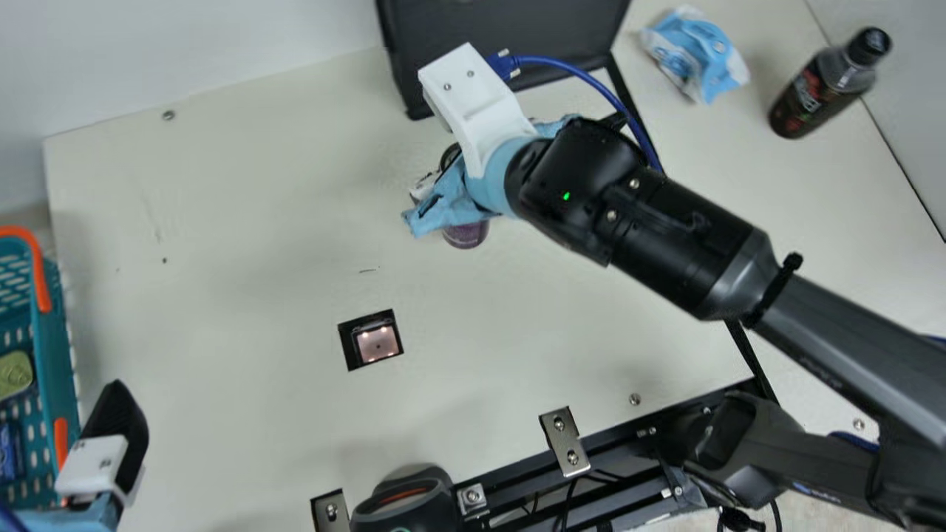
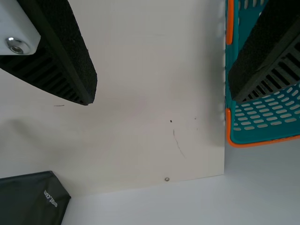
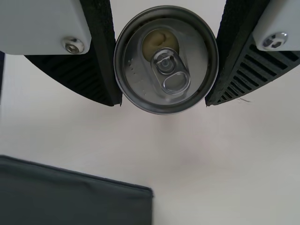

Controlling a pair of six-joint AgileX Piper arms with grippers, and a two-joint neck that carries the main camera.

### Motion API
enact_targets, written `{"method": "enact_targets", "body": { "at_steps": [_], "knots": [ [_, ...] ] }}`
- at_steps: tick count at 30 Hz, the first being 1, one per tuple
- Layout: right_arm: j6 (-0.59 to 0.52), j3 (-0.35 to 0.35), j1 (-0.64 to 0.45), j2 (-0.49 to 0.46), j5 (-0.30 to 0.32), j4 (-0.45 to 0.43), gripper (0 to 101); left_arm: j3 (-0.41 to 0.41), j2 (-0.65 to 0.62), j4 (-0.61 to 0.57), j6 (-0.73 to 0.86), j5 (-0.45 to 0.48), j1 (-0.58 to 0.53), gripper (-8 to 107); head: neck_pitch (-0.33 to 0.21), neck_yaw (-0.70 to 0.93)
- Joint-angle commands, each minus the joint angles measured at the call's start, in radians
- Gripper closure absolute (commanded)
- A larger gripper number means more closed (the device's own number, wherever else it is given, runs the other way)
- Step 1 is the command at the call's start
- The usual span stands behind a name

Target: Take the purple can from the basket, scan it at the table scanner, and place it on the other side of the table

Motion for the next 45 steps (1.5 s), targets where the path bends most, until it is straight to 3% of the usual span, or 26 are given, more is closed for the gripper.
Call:
{"method": "enact_targets", "body": {
  "at_steps": [1,12,25,34,45],
  "knots": [
    [-0.026,0.034,-0.087,-0.028,-0.004,0.015,101,0.0,0.0,0.0,0.0,0.0,0.0,9,-0.03,-0.002],
    [-0.209,0.146,-0.435,-0.145,-0.009,0.112,101,0.0,0.0,0.0,0.0,0.0,0.0,9,-0.03,-0.002],
    [-0.411,0.172,-0.778,-0.158,-0.045,0.188,101,0.0,0.0,0.0,0.0,0.0,0.0,9,-0.03,-0.002],
    [-0.491,0.171,-0.921,-0.119,-0.119,0.209,101,0.0,0.0,0.0,0.0,0.0,0.0,9,-0.03,-0.002],
    [-0.535,0.161,-1.017,-0.046,-0.228,0.237,101,0.0,0.0,0.0,0.0,0.0,0.0,9,-0.03,-0.002]
  ]
}}
